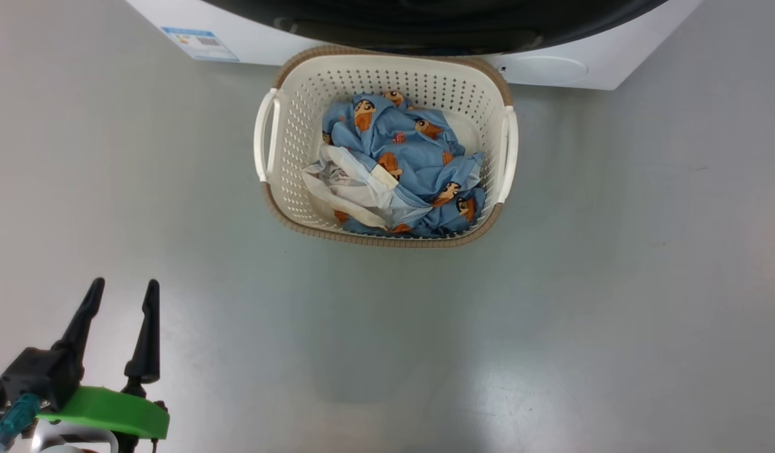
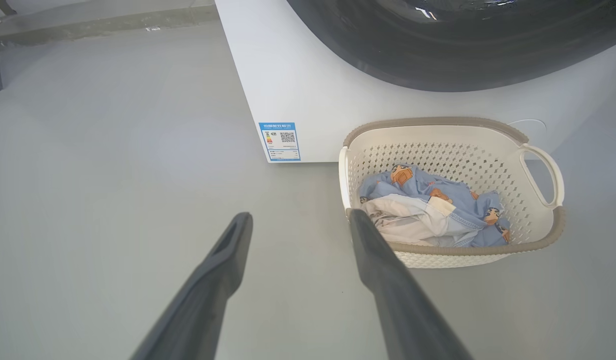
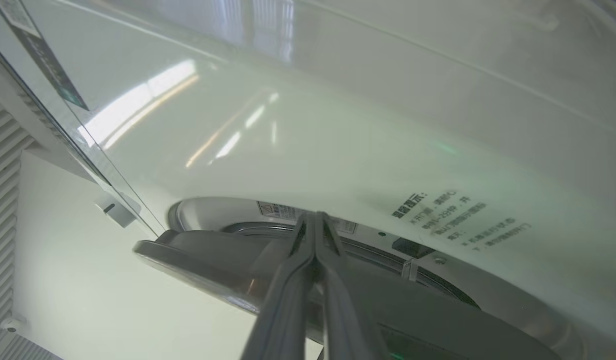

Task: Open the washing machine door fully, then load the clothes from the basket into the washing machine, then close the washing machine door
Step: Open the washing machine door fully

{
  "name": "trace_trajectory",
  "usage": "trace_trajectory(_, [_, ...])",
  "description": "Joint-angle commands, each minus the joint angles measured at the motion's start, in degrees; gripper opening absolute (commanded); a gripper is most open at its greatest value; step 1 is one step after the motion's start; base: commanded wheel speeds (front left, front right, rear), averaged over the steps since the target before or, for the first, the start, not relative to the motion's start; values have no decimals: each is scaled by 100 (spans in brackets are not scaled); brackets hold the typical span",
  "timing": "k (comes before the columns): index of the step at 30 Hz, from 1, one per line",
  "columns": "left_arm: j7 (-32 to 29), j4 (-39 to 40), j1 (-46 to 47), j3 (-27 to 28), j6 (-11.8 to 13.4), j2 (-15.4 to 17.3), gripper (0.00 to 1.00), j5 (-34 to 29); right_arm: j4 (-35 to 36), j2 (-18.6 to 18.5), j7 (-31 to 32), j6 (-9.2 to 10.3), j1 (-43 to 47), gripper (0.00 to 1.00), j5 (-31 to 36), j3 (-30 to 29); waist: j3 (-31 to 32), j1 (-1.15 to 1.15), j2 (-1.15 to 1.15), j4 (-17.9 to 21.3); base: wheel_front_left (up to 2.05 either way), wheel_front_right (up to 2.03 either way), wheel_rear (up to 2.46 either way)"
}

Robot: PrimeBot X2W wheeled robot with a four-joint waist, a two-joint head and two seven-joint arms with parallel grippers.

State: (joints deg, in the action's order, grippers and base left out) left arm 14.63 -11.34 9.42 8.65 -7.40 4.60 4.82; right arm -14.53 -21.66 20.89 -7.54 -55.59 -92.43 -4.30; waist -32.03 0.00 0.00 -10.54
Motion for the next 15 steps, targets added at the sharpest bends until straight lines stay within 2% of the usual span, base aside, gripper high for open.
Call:
trace_trajectory(1, [37,96,-1,209,-9,170,100,-36,150,27,88,5,-142,0,-29,64,-57,0,0,-50,0,0,0])
trace_trajectory(15, [37,178,-8,223,-9,231,100,-20,27,89,405,5,-324,0,-34,46,-219,0,0,-143,0,0,0])
